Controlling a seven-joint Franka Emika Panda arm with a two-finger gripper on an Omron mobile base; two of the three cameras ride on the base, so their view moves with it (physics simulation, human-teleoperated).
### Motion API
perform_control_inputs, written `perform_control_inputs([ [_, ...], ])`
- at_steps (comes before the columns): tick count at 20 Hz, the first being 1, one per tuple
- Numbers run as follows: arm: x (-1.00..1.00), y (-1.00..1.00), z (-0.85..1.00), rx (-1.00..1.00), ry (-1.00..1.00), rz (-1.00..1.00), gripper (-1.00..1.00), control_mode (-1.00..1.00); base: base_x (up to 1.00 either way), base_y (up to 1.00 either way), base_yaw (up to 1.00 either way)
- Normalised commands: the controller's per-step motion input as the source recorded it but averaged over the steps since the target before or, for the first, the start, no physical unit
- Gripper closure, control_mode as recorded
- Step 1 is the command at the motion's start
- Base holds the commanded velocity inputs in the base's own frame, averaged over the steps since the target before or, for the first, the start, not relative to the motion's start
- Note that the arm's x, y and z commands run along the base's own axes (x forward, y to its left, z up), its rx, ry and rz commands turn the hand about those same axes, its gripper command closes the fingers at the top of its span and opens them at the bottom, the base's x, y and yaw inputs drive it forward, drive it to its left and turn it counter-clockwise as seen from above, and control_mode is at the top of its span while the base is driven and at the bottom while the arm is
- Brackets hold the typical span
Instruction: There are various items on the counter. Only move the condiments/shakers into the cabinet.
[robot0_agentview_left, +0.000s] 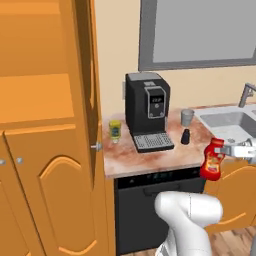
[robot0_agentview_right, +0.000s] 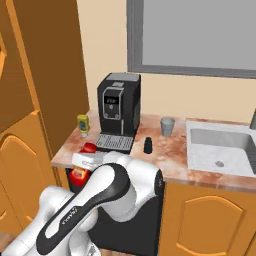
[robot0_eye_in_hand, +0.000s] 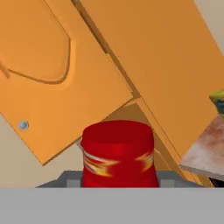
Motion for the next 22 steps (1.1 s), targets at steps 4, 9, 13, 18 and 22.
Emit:
perform_control_inputs([
  [4, 0.0, 0.0, 0.0, 0.0, 0.0, 0.0, 1.0, 1.0, -0.99, 0.0, 0.0],
  [9, 0.0, 0.0, 0.0, 0.0, 0.0, 0.0, 1.0, 1.0, -0.55, 0.55, 0.0],
  [13, 0.0, 0.0, 0.0, 0.0, 0.0, 0.0, 1.0, 1.0, -0.14, 1.0, 0.0],
  [18, 0.0, 0.0, 0.0, 0.0, 0.0, 0.0, 1.0, 1.0, -0.03, 1.0, 0.0],
  [22, 0.0, 0.0, 0.0, 0.0, 0.0, 0.0, 1.0, 1.0, -0.07, 1.0, 0.0],
])
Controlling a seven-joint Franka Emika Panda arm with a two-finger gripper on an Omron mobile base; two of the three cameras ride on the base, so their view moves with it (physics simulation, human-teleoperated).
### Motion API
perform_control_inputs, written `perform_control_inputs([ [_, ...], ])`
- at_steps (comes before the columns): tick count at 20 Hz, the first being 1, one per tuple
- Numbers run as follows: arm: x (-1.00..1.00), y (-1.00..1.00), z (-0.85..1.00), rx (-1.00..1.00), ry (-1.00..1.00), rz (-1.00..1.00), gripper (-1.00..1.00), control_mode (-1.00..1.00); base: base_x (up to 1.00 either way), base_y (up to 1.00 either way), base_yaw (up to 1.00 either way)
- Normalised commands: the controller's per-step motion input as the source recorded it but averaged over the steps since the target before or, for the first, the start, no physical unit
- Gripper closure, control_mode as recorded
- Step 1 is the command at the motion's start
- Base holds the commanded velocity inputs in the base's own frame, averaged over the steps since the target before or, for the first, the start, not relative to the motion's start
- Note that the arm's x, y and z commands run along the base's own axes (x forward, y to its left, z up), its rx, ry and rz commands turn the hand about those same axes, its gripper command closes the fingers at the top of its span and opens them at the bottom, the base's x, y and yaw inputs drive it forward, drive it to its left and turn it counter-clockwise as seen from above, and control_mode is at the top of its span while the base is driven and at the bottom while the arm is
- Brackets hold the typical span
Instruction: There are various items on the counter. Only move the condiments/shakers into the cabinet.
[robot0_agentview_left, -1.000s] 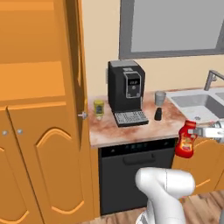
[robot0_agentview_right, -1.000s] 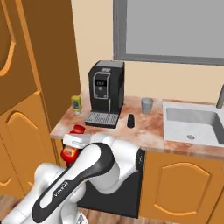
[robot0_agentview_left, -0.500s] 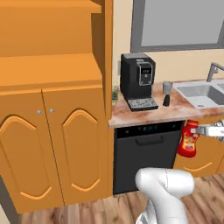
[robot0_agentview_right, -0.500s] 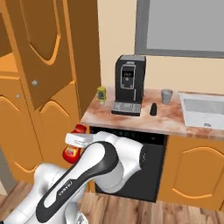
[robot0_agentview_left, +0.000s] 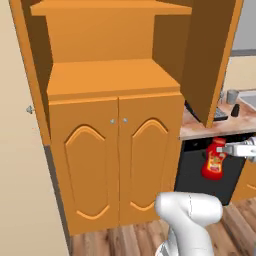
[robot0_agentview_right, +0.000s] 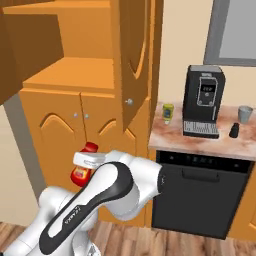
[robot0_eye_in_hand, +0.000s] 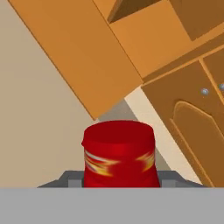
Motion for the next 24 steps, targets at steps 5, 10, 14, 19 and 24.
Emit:
perform_control_inputs([
  [5, 0.0, 0.0, 0.0, 0.0, 0.0, 0.0, 1.0, 1.0, 0.0, 1.0, 0.0],
  [10, 0.0, 0.0, 0.0, 0.0, 0.0, 0.0, 1.0, 1.0, 0.32, 0.52, 0.0],
  [14, 0.0, 0.0, 0.0, 0.0, 0.0, 0.0, 1.0, 1.0, 0.56, -0.04, 0.0],
  [19, 0.0, 0.0, 0.0, 0.0, 0.0, 0.0, 1.0, 1.0, 0.54, -0.09, 0.0],
  [24, 0.0, 0.0, 0.0, 0.0, 0.0, 0.0, 1.0, 1.0, 0.77, 0.24, 0.0],
])
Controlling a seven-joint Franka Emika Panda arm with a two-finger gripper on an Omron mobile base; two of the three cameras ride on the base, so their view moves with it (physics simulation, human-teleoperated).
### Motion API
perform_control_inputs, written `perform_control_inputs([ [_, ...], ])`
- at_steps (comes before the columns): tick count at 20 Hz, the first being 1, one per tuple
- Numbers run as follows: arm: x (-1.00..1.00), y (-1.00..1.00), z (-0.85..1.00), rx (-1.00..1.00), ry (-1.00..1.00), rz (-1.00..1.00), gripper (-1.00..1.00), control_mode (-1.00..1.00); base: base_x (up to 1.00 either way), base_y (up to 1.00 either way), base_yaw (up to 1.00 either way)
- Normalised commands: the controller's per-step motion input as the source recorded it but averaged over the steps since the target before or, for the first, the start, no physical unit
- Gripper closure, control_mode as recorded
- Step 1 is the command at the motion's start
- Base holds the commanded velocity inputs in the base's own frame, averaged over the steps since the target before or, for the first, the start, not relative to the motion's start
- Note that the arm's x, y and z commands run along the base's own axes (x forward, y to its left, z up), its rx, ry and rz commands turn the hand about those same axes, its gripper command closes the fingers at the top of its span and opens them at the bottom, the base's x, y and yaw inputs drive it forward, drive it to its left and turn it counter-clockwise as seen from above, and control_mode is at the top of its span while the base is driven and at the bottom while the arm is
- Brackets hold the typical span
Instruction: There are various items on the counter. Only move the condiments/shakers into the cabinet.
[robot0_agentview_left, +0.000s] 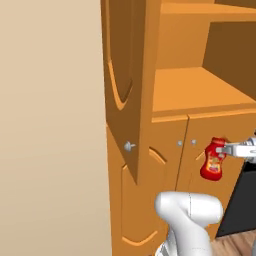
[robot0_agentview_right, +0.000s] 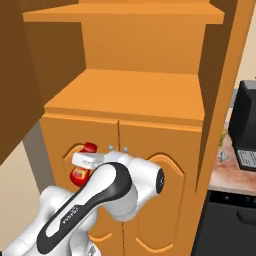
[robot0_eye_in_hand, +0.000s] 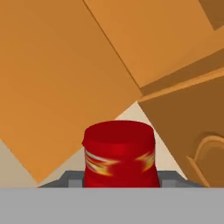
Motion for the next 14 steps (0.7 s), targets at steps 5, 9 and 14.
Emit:
perform_control_inputs([
  [5, 0.0, 0.0, 0.0, 0.0, 0.0, 0.0, 1.0, 1.0, 0.57, 0.19, 0.0],
  [9, -0.1, 0.0, 0.07, 0.0, -0.05, 0.0, 1.0, -1.0, -0.02, 0.03, 0.0],
  [14, -0.31, 0.0, 0.82, 0.01, -0.44, 0.02, 1.0, -1.0, 0.0, 0.0, 0.0],
])
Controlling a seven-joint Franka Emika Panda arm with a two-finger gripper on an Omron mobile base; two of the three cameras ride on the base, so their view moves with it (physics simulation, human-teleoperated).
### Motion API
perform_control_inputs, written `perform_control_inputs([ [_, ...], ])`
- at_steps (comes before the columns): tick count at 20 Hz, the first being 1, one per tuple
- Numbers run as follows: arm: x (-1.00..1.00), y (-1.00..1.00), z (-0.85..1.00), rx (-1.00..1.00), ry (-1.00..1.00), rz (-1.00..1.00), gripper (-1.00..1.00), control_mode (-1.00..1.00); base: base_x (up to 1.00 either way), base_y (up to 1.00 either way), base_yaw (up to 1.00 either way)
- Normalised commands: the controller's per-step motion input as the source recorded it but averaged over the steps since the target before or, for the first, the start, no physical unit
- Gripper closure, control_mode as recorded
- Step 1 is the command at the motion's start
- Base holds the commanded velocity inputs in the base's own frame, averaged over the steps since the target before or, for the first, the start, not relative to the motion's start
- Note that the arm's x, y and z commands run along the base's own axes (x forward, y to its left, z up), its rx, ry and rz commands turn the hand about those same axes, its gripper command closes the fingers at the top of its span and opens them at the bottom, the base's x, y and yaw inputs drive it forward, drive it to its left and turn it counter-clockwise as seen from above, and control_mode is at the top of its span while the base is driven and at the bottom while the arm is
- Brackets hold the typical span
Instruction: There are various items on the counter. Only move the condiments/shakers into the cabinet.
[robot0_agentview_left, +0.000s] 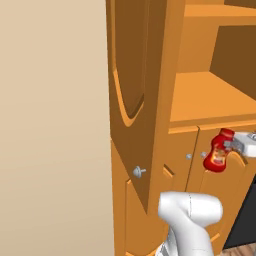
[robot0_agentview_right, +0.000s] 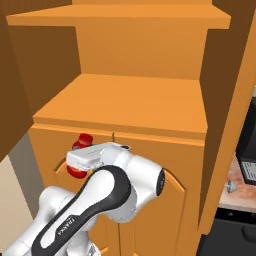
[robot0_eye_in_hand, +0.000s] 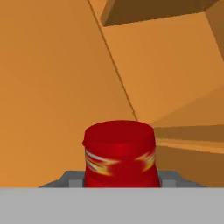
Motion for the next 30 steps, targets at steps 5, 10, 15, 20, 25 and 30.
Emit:
perform_control_inputs([
  [5, 0.25, 0.0, 0.76, 0.01, -0.39, 0.07, 1.0, -1.0, 0.0, 0.0, 0.0],
  [10, 0.73, 0.11, 0.52, 0.0, -0.18, 0.1, 1.0, -1.0, 0.0, 0.0, 0.0],
  [15, 0.84, 0.43, 0.3, 0.0, -0.02, 0.08, 1.0, -1.0, 0.0, 0.0, 0.0],
  [20, 0.83, 0.31, 0.28, 0.0, -0.01, 0.09, 1.0, -1.0, 0.0, 0.0, 0.0],
  [25, 0.85, 0.39, 0.06, -0.03, 0.0, 0.08, 1.0, -1.0, 0.0, 0.0, 0.0],
  [30, 0.66, 0.51, -0.09, -0.09, 0.0, 0.06, 1.0, -1.0, 0.0, 0.0, 0.0],
])
